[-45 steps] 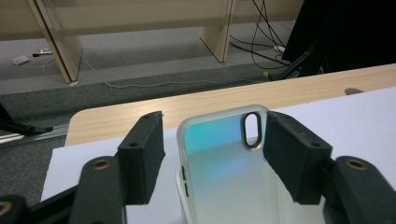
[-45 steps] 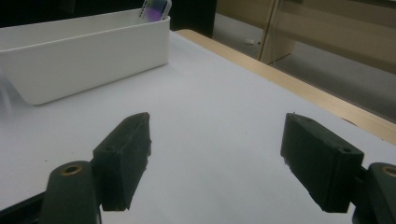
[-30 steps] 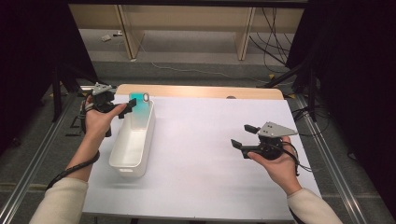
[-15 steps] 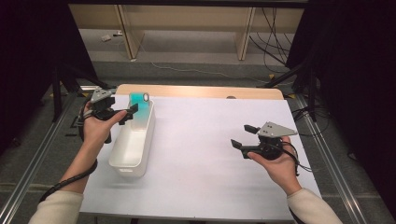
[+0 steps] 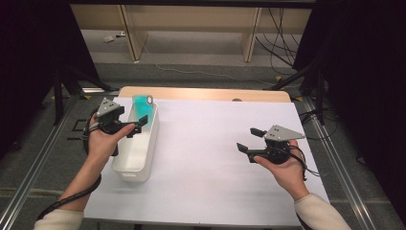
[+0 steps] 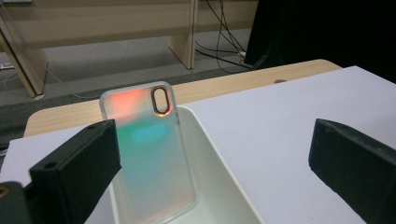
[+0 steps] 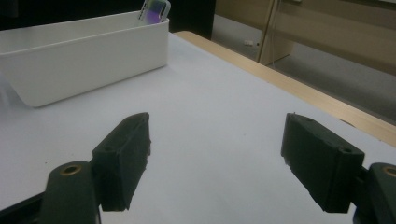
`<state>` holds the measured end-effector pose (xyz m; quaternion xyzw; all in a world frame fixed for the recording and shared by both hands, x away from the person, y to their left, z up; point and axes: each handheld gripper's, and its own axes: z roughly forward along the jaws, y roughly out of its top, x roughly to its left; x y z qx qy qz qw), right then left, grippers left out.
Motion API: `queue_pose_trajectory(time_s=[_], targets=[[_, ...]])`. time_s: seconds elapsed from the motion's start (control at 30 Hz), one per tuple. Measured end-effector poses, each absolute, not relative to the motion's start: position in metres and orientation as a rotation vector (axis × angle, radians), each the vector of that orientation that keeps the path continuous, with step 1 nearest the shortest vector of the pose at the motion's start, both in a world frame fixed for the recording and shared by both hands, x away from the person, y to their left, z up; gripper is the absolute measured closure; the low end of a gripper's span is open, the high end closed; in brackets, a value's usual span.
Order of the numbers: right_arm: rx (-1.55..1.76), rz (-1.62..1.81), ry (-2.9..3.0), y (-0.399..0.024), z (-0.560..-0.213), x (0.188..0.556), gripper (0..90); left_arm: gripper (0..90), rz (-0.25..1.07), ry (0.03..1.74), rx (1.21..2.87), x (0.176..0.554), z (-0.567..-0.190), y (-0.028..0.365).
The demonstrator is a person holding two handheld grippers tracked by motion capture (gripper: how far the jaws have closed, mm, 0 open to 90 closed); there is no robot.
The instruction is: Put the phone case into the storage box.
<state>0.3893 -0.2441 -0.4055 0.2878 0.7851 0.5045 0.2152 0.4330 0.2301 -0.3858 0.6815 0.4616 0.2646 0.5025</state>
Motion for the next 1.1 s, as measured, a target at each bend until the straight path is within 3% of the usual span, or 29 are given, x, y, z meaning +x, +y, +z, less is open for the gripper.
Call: queue_pose_trajectory(time_s=[1.1], targets=[[0.799,1.409,2.165,-0.244,-0.406,0.390,25.1,1.6,0.581,1.006,1.686,0.403,-0.396,0.202]])
